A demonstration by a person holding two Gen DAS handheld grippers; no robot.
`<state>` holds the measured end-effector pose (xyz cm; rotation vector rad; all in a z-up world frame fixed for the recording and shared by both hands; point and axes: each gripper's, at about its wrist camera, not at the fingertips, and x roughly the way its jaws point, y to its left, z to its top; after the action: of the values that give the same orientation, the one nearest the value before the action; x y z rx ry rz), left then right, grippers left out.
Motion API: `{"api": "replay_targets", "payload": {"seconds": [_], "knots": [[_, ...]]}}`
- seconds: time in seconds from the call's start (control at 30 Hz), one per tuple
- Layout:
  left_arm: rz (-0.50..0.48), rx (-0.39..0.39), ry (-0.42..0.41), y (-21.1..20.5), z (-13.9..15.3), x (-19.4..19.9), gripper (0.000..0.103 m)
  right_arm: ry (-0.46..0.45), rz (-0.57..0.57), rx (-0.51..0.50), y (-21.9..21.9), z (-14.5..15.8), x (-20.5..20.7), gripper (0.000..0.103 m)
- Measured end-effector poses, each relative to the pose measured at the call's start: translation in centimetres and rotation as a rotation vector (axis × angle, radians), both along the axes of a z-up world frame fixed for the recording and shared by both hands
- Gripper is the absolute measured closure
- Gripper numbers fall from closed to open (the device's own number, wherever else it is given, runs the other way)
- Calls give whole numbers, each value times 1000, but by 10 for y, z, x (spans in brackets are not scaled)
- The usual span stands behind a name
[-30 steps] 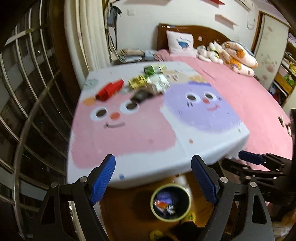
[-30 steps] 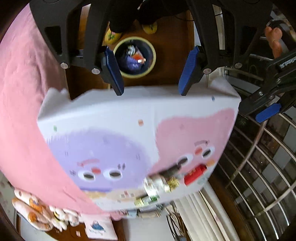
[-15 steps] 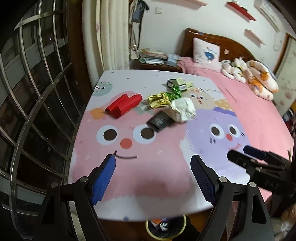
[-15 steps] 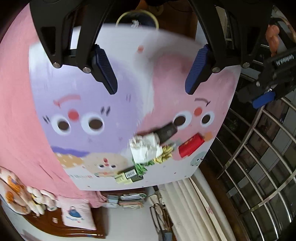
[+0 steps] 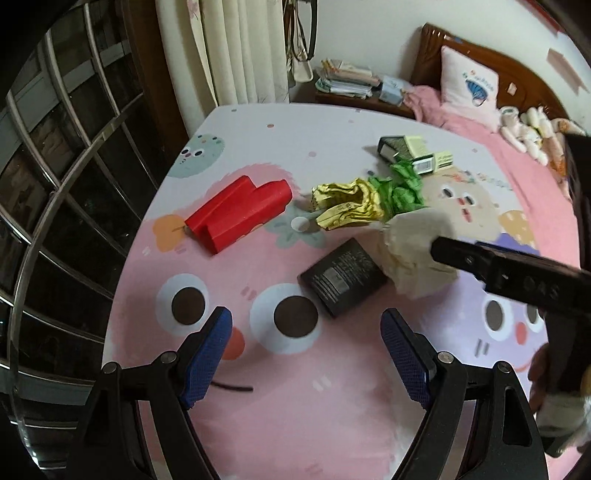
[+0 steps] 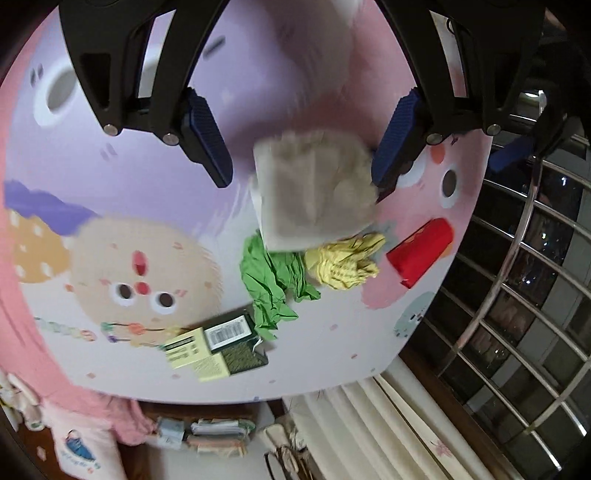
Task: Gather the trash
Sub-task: 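Grasp the white tissue with the right tool while the left tool grasps the black TALOPN card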
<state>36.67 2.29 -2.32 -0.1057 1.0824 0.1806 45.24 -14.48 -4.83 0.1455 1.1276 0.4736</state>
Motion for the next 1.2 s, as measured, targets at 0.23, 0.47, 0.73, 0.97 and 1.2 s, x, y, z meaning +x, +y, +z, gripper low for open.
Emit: {"api": "replay_targets", "payload": {"seconds": [0.23,0.47,0.73,0.97,1.2], "knots": [[-6,8,41,-3,-22,25,18,58,47,60,7,-34,19,32],[-79,14,84,-15,-37,42,18,48,78,99,-13,-35,9,49],[-251,63,170,-31,-63,67,18,87,10,158,-74,-39,-7,50],[-355,83,261,-35,-91,93,18,95,6,180,-86,-42,-11,50],[-368,4,294,-26,-97,114,19,95,6,188,-88,-43,-14,49]]}}
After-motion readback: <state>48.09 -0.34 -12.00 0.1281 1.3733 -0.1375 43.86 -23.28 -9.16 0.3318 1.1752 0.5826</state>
